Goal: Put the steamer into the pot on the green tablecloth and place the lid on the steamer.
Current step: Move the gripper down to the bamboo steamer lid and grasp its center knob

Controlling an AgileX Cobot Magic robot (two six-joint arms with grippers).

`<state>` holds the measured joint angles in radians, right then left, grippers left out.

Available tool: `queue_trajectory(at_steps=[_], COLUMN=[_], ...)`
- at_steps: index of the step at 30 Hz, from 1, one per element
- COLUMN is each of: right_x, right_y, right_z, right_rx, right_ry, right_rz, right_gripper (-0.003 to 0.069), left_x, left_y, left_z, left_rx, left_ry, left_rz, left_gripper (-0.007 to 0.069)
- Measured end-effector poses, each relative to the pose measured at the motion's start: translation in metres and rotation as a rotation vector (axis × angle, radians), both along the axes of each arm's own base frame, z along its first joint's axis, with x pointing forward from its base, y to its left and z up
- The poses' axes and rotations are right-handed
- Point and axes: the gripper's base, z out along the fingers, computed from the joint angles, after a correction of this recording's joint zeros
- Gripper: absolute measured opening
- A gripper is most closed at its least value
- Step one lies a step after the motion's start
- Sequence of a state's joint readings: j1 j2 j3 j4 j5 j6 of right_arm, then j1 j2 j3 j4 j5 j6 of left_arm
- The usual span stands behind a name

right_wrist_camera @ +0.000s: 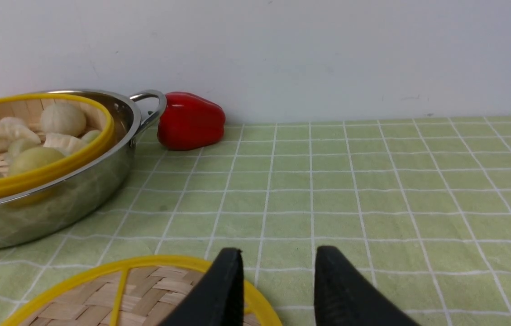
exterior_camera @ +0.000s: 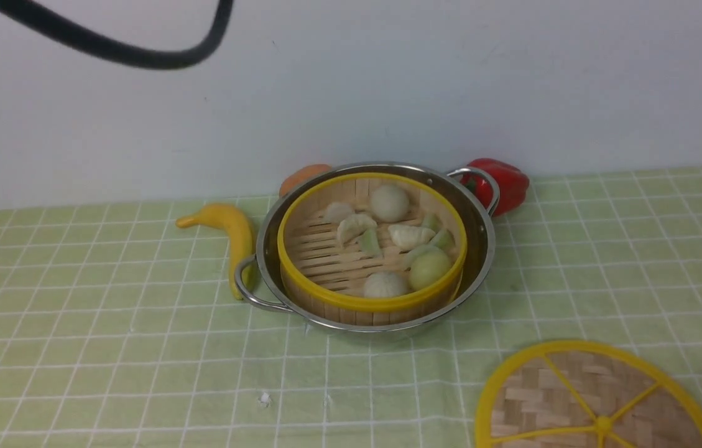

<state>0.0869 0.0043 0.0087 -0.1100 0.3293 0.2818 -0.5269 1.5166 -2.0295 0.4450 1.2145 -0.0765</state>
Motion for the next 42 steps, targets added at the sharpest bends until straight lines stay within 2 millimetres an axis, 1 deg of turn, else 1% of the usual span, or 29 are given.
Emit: queue_trajectory(at_steps=[3, 8, 11, 12, 13, 14, 15, 18, 19, 20, 21, 22, 23, 24, 25, 26, 27, 28, 29, 30, 31, 33, 34, 36, 41, 42], right_x=[0.000, 0.000, 0.000, 0.000, 0.000, 0.000, 0.000, 0.000, 0.000, 0.000, 0.000, 0.000, 0.000, 0.000, 0.000, 0.000, 0.000, 0.000, 0.000, 0.000, 0.000, 0.000, 0.000, 0.000, 0.000, 0.000], right_y=[0.000, 0.000, 0.000, 0.000, 0.000, 0.000, 0.000, 0.000, 0.000, 0.000, 0.000, 0.000, 0.000, 0.000, 0.000, 0.000, 0.000, 0.000, 0.000, 0.000, 0.000, 0.000, 0.000, 0.000, 0.000, 0.000], right_z=[0.000, 0.000, 0.000, 0.000, 0.000, 0.000, 0.000, 0.000, 0.000, 0.000, 0.000, 0.000, 0.000, 0.000, 0.000, 0.000, 0.000, 0.000, 0.000, 0.000, 0.000, 0.000, 0.000, 0.000, 0.000, 0.000], right_rx=[0.000, 0.000, 0.000, 0.000, 0.000, 0.000, 0.000, 0.000, 0.000, 0.000, 0.000, 0.000, 0.000, 0.000, 0.000, 0.000, 0.000, 0.000, 0.000, 0.000, 0.000, 0.000, 0.000, 0.000, 0.000, 0.000], right_ry=[0.000, 0.000, 0.000, 0.000, 0.000, 0.000, 0.000, 0.000, 0.000, 0.000, 0.000, 0.000, 0.000, 0.000, 0.000, 0.000, 0.000, 0.000, 0.000, 0.000, 0.000, 0.000, 0.000, 0.000, 0.000, 0.000], right_rz=[0.000, 0.000, 0.000, 0.000, 0.000, 0.000, 0.000, 0.000, 0.000, 0.000, 0.000, 0.000, 0.000, 0.000, 0.000, 0.000, 0.000, 0.000, 0.000, 0.000, 0.000, 0.000, 0.000, 0.000, 0.000, 0.000], right_gripper=[0.0242, 0.0242, 0.0242, 0.0242, 0.0242, 0.0242, 0.0242, 0.0242, 0.0242, 0.0242, 0.0242, 0.0242, 0.0242, 0.0242, 0.0242, 0.0242, 0.0242, 0.0242, 0.0242, 0.0242, 0.0242, 0.0242, 0.0242, 0.0242, 0.0242, 0.0242], left_x=[-0.002, -0.002, -0.012, -0.017, -0.022, -0.027, -0.038, -0.065, -0.083, -0.086, -0.102, -0.112, -0.124, -0.135, -0.136, -0.150, -0.158, -0.161, -0.173, -0.175, -0.185, -0.194, -0.196, -0.202, -0.210, -0.211], left_y=[0.003, 0.004, 0.010, 0.013, 0.016, 0.020, 0.029, 0.052, 0.067, 0.069, 0.082, 0.091, 0.099, 0.107, 0.108, 0.117, 0.122, 0.124, 0.129, 0.130, 0.133, 0.133, 0.133, 0.132, 0.131, 0.131], left_z=[0.003, 0.001, -0.009, -0.014, -0.024, -0.029, -0.040, -0.067, -0.077, -0.080, -0.098, -0.119, -0.129, -0.146, -0.156, -0.175, -0.192, -0.203, -0.229, -0.228, -0.250, -0.273, -0.279, -0.299, -0.328, -0.331], left_rx=[0.007, 0.011, 0.009, -0.004, -0.010, -0.032, -0.061, -0.168, -0.224, -0.221, -0.267, -0.287, -0.302, -0.309, -0.310, -0.315, -0.319, -0.318, -0.324, -0.324, -0.332, -0.337, -0.337, -0.332, -0.297, -0.294], left_ry=[-0.017, -0.013, 0.017, 0.016, 0.032, 0.014, 0.008, -0.085, -0.162, -0.158, -0.231, -0.247, -0.296, -0.318, -0.304, -0.333, -0.333, -0.317, -0.308, -0.318, -0.311, -0.309, -0.302, -0.301, -0.295, -0.296], left_rz=[0.018, 0.022, 0.016, 0.004, -0.002, -0.016, -0.026, -0.038, -0.023, -0.013, 0.014, 0.047, 0.083, 0.127, 0.138, 0.205, 0.256, 0.278, 0.353, 0.359, 0.416, 0.458, 0.463, 0.471, 0.470, 0.470], left_gripper=[-0.0020, -0.0011, -0.0005, -0.0001, 0.0001, 0.0001, 0.0001, 0.0001, 0.0004, 0.0006, 0.0012, 0.0012, 0.0012, 0.0012, 0.0013, 0.0020, 0.0022, 0.0022, 0.0022, 0.0022, 0.0028, 0.0033, 0.0033, 0.0034, 0.0043, 0.0043])
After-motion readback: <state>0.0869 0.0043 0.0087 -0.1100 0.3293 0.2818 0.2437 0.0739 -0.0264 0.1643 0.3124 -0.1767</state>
